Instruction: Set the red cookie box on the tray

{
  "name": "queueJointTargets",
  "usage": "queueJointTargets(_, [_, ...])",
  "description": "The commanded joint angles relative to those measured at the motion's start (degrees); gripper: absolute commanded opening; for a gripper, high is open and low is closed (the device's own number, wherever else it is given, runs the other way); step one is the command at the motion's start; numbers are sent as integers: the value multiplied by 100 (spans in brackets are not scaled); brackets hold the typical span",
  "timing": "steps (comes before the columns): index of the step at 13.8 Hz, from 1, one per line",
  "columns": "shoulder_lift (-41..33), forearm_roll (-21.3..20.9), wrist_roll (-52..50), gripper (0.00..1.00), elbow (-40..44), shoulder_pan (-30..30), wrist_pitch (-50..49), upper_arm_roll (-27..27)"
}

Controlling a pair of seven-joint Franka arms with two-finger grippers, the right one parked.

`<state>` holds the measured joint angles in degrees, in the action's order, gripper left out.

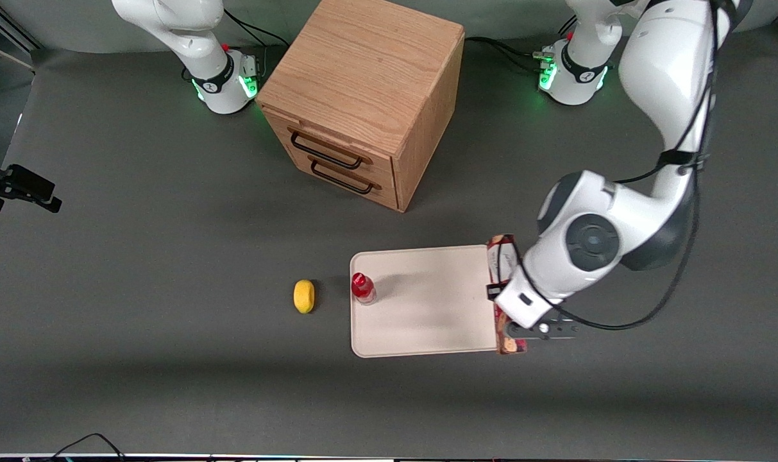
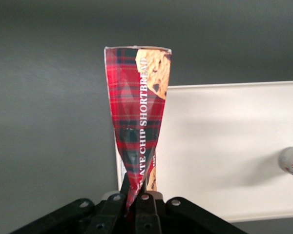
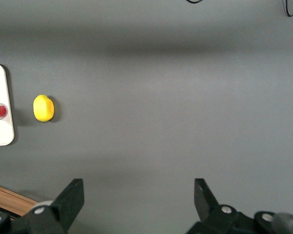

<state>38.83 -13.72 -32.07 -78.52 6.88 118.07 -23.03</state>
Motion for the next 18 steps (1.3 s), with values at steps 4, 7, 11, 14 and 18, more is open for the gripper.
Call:
queueJointTargets(4, [19, -438, -528, 0, -1525, -11, 1797, 27])
queueJointTargets(7, [63, -439, -668, 0, -1544, -11, 1816, 45])
queueJointTargets(11, [-68, -430, -581, 100, -1517, -20, 1825, 255])
queueJointTargets(14, [-611, -351, -433, 100, -1517, -125, 1676, 370])
queueJointTargets(18, [-1551, 357, 550, 100, -1368, -511, 448, 535])
